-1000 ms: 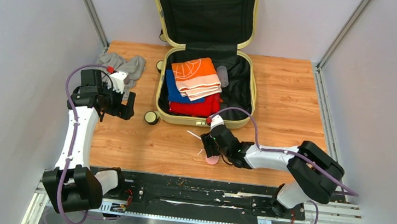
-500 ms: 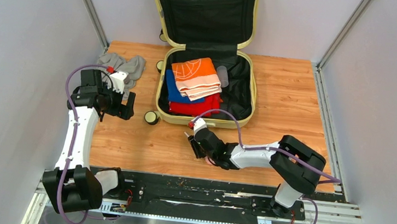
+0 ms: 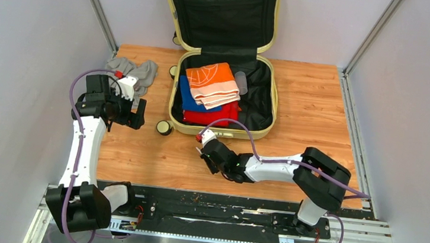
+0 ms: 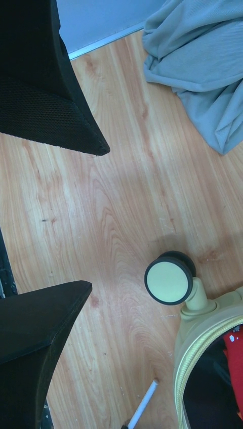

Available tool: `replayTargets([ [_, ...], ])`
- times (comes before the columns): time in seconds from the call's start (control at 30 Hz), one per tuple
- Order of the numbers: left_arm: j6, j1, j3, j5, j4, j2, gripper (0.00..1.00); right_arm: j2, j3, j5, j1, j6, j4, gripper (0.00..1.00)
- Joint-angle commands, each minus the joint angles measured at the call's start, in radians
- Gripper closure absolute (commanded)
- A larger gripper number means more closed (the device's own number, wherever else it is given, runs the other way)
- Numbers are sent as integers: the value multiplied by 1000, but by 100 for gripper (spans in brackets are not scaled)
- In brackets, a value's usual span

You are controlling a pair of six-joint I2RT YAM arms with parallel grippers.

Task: Pack the luggage
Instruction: Pick up the makeup from the center of the board, then place the makeup in the luggage.

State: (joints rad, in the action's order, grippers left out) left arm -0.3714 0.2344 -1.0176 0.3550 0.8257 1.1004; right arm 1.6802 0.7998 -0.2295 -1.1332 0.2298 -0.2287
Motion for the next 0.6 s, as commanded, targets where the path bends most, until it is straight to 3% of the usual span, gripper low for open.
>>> replayTargets([
  [0.0,-5,7,-34,11,24,-17,0,-109,54,44,-23,-33,133,100],
  [0.17,-2,8,-39,19,24,-8,0,-303,92,171,34,11,182,100],
  [0.33,-1,7,-38,28,24,-6,0,-418,130,304,252,123,193,100],
  [0.43,-2,7,-36,26,24,-4,0,-423,168,308,403,160,193,100],
  [0.57,1,7,-35,34,24,6,0,-296,308,293,568,136,277,100],
])
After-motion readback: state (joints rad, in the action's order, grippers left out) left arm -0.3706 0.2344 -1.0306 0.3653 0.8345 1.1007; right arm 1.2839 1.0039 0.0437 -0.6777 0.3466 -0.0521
